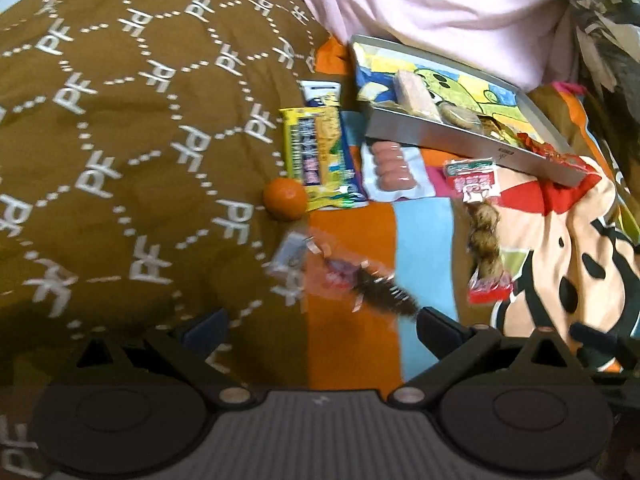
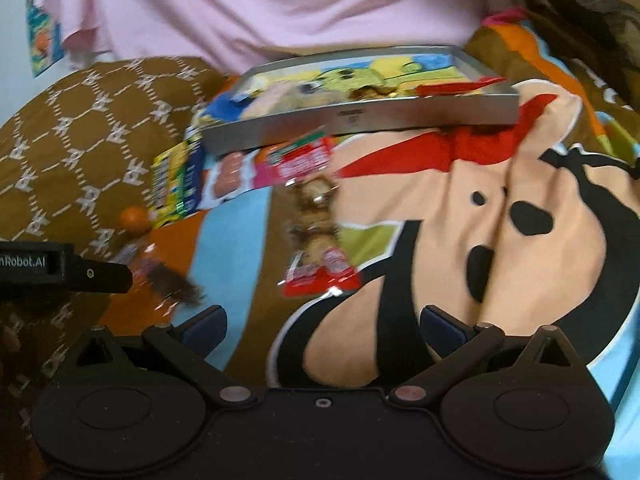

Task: Organize snacks
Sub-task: 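Grasp the dark dried-meat packet with the left tool while the right tool grasps the quail-egg packet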

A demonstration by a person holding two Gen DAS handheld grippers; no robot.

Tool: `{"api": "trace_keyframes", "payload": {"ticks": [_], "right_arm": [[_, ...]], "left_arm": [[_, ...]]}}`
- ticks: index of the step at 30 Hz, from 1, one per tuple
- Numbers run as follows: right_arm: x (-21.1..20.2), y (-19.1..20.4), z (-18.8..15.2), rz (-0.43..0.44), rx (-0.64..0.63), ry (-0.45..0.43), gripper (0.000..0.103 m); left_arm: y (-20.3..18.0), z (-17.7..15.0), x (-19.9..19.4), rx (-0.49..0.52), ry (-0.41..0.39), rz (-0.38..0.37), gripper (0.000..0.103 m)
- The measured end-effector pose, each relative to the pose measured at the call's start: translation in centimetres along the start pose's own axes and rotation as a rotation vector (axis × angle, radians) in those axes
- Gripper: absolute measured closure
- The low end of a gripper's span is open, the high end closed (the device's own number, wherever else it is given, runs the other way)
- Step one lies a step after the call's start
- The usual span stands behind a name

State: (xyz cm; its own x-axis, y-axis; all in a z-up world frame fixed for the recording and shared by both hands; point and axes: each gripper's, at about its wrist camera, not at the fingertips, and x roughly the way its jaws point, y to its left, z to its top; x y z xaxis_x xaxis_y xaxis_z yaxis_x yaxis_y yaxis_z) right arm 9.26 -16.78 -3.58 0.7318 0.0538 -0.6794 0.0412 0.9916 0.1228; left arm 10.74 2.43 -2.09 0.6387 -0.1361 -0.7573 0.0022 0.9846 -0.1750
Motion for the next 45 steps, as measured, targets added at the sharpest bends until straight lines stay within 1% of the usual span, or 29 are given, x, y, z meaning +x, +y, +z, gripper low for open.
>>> {"api": "trace_keyframes", "payload": {"ticks": [2,4,7,9,12,16,20,23,25,26,27,29,30,31,32,33,35,37,38,39,40,43,45], "right_arm": [[0.5,-0.2,0.3,-0.023,-0.020,-0.025,0.001],[1.3,-0.5,0.8,-0.032,-0.047,-0.052,0.003],[2.6,-0.9,1.9,-0.017,-0.060,-0.077,0.006],[3.5,-0.9,2.3,-0.020,-0.069,-0.083,0.009],[4.4,-0.8,2.0,-0.020,-0.077,-0.077,0.013],[5.1,-0.7,1.4,-0.020,-0.086,-0.065,0.013],[6.1,0.2,1.6,-0.019,-0.161,-0.066,0.015],[7.4,0.8,1.8,-0.040,-0.204,-0.056,0.019],[8.2,1.0,2.1,-0.045,-0.209,-0.040,0.021],[8.5,1.2,2.1,-0.044,-0.214,-0.038,0.022],[8.5,1.3,2.2,-0.041,-0.219,-0.039,0.025],[8.5,1.3,2.3,-0.023,-0.207,-0.025,0.031],[8.7,1.0,2.4,0.006,-0.168,0.007,0.034],[8.7,0.7,2.4,0.024,-0.123,0.030,0.036],[8.5,0.6,2.4,0.034,-0.094,0.033,0.039],[8.4,0.8,2.4,0.042,-0.095,0.037,0.045],[8.0,1.1,2.3,0.052,-0.104,0.038,0.048],[7.4,1.1,2.0,0.073,-0.099,0.045,0.052],[7.1,1.1,1.8,0.081,-0.100,0.045,0.053],[6.8,1.1,1.6,0.089,-0.098,0.049,0.069],[6.6,1.1,1.5,0.094,-0.093,0.064,0.073],[5.5,0.2,1.1,0.148,-0.005,0.101,0.074],[4.9,-0.4,0.8,0.175,0.035,0.125,0.074]], "left_arm": [[-0.8,0.5,1.0,-0.027,0.014,-0.016,0.000],[-1.4,0.9,2.0,-0.072,0.029,-0.028,0.000],[-1.7,1.3,3.6,-0.177,0.050,-0.034,0.000],[-2.2,1.6,4.8,-0.236,0.065,-0.014,0.000],[-3.2,1.8,6.0,-0.240,0.059,0.034,0.001],[-4.6,2.2,7.3,-0.225,0.078,0.117,0.002],[-5.3,2.7,8.5,-0.243,0.114,0.183,0.002],[-5.4,3.1,8.9,-0.261,0.134,0.197,0.003],[-5.2,3.1,8.9,-0.266,0.141,0.205,0.010],[-5.0,3.1,8.9,-0.266,0.143,0.209,0.012],[-5.0,3.1,8.8,-0.263,0.144,0.216,0.017],[-4.9,3.0,8.6,-0.236,0.151,0.225,0.023],[-5.0,2.9,8.5,-0.212,0.158,0.227,0.027],[-5.0,2.9,8.3,-0.196,0.162,0.225,0.030],[-4.9,2.8,8.1,-0.187,0.166,0.221,0.031],[-4.8,2.7,7.9,-0.182,0.169,0.215,0.034],[-4.6,2.6,7.5,-0.171,0.173,0.203,0.038],[-4.3,2.3,7.0,-0.146,0.180,0.186,0.046],[-4.0,2.1,6.7,-0.130,0.186,0.176,0.048],[-3.6,1.9,6.3,-0.118,0.192,0.162,0.050],[-3.2,1.7,6.0,-0.107,0.200,0.145,0.052],[-2.1,1.3,5.0,-0.057,0.230,0.100,0.055],[-1.6,1.2,4.4,-0.024,0.251,0.067,0.055]]}}
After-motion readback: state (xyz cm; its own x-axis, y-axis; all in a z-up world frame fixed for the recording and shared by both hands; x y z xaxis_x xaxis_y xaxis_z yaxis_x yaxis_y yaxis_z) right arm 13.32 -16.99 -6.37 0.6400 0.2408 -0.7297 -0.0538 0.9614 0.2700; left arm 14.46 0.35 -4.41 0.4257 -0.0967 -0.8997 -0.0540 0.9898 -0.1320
